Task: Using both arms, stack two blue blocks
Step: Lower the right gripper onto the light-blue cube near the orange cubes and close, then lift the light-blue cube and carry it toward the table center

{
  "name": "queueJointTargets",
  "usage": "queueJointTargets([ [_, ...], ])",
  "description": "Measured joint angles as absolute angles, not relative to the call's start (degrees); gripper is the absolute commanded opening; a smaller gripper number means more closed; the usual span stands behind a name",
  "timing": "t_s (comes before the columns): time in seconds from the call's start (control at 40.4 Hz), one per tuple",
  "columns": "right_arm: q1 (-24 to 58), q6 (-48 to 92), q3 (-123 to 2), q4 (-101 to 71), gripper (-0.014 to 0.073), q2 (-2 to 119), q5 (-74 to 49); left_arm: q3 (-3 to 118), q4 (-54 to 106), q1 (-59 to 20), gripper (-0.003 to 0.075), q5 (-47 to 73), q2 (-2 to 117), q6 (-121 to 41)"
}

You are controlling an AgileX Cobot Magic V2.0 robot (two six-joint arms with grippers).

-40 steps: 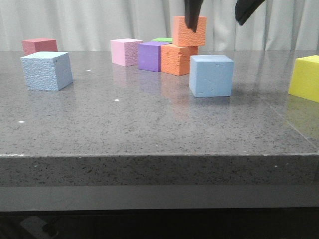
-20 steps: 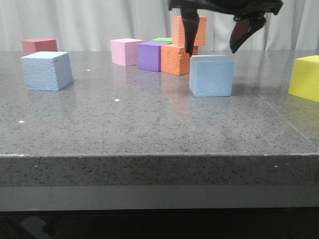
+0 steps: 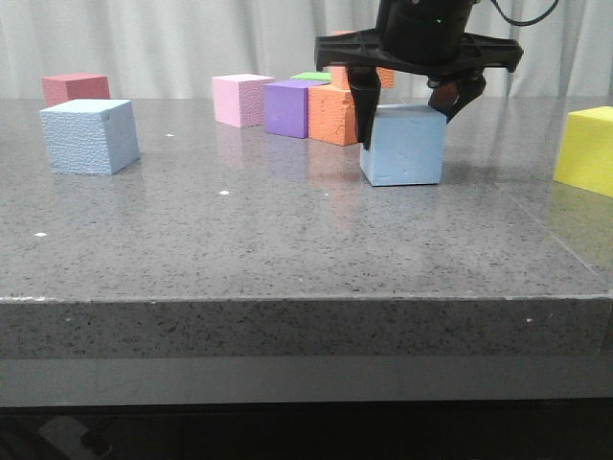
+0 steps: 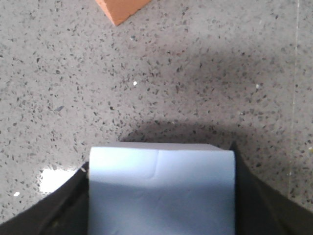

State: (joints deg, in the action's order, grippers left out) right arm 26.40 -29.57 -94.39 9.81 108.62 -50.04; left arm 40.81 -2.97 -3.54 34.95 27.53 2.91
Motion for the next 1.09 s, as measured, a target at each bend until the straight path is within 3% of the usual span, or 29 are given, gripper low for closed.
queueJointTargets([
  [0.47, 36.27, -35.42, -104.56, 9.85, 0.0395, 109.15, -53.69, 40.90, -2.97, -3.54, 0.0489, 34.95, 27.53, 2.91],
  [0.841, 40.74, -42.75, -109.97, 14.14, 0.0402, 118.35, -55.94, 40.90, -2.97, -3.54, 0.0489, 34.95, 27.53, 2.91],
  [1.014, 40.74, -43.10, -110.34, 14.29, 0.0533, 118.85, -56.39, 40.90, -2.97, -3.54, 0.0489, 34.95, 27.53, 2.91],
  [1.088, 40.74, -43.21, -110.37, 14.29, 0.0549, 118.85, -56.76, 40.90, -2.97, -3.54, 0.0489, 34.95, 27.53, 2.91],
])
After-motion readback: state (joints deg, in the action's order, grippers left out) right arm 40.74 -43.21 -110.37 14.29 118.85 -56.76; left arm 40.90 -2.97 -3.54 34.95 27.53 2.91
